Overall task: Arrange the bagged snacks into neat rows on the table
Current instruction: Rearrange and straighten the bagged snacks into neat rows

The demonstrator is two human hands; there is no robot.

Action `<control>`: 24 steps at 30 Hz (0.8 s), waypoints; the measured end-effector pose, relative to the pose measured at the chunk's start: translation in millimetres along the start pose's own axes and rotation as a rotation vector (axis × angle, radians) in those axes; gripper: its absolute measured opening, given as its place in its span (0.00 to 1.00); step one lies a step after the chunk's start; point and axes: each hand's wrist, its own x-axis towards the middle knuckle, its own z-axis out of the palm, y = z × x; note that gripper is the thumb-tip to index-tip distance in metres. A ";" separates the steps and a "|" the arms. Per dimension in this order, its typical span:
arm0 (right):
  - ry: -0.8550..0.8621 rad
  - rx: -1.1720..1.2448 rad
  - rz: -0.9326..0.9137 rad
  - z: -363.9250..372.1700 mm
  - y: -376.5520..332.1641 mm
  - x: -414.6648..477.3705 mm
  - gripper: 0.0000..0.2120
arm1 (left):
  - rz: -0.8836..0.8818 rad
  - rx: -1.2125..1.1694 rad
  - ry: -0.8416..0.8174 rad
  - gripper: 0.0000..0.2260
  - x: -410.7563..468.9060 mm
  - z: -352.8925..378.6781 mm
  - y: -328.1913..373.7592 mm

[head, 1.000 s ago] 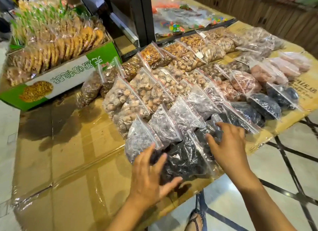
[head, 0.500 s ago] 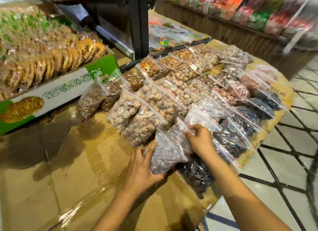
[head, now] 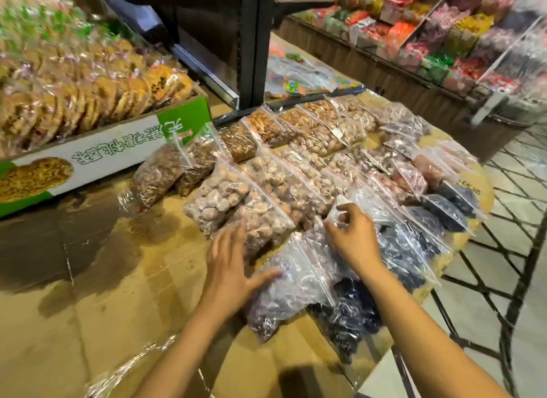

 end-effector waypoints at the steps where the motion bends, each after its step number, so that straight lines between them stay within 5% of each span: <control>1: -0.005 -0.032 -0.018 3.0 -5.2 11.5 0.20 | -0.030 0.005 0.056 0.50 10.5 -5.9 -2.5; 7: -0.204 -0.146 0.037 35.5 -31.5 77.5 0.21 | -0.102 0.179 -0.179 0.52 70.9 2.5 -27.0; 16: -0.414 0.136 0.126 51.8 -11.8 86.3 0.08 | -0.002 0.277 -0.189 0.48 67.3 6.7 -50.4; 20: -0.470 0.053 0.108 43.4 -20.3 99.2 0.07 | -0.022 0.186 -0.152 0.50 56.6 -3.4 -51.6; 24: -0.234 0.066 0.070 41.1 -42.2 117.5 0.16 | -0.044 0.019 0.173 0.45 76.3 -28.4 -48.8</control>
